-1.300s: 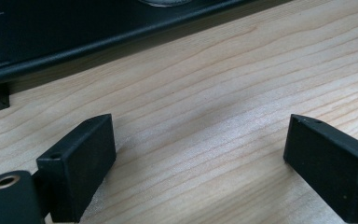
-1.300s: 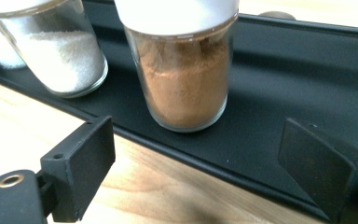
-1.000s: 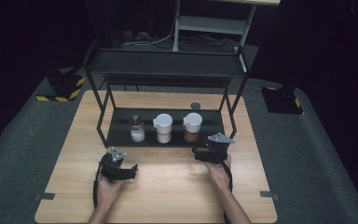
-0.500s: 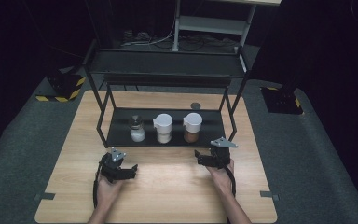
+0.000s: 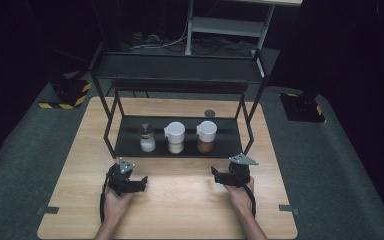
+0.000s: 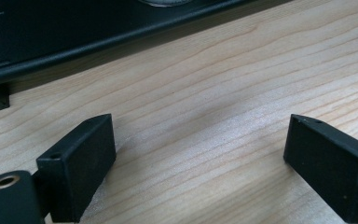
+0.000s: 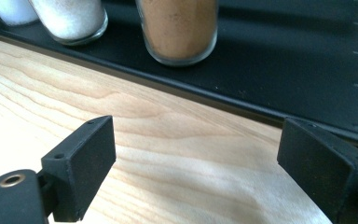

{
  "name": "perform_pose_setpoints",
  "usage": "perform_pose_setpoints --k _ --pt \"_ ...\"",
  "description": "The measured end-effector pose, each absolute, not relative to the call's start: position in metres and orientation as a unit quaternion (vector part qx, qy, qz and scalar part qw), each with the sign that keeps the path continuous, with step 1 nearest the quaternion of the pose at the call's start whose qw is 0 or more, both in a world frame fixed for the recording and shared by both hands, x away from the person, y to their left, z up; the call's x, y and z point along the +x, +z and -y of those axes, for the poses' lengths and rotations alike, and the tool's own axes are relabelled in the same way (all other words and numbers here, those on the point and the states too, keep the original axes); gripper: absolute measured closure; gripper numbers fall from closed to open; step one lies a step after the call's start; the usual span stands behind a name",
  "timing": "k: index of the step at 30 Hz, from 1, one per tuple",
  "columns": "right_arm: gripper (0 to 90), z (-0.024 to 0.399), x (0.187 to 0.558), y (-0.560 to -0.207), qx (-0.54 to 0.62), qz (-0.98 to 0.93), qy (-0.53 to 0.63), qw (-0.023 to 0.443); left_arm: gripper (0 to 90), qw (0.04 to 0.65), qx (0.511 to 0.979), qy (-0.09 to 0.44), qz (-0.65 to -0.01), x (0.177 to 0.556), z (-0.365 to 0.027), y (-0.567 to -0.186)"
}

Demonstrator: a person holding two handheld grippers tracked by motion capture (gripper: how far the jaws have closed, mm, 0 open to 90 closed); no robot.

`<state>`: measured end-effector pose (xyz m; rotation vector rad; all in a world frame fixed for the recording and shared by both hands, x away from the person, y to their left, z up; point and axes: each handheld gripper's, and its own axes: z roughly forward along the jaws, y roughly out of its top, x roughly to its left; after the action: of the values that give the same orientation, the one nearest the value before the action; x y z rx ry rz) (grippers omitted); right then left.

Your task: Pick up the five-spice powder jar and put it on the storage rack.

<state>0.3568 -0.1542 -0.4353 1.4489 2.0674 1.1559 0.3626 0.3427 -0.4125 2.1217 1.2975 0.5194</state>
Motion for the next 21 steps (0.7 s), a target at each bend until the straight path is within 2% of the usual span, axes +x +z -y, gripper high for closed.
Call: perform_pose_setpoints --k 21 --pt "11.2 0.16 0.339 -0.442 0.524 -0.732 0.397 0.181 8.9 0.296 0.798 0.195 -0.488 0.363 -0.343 -0.413"
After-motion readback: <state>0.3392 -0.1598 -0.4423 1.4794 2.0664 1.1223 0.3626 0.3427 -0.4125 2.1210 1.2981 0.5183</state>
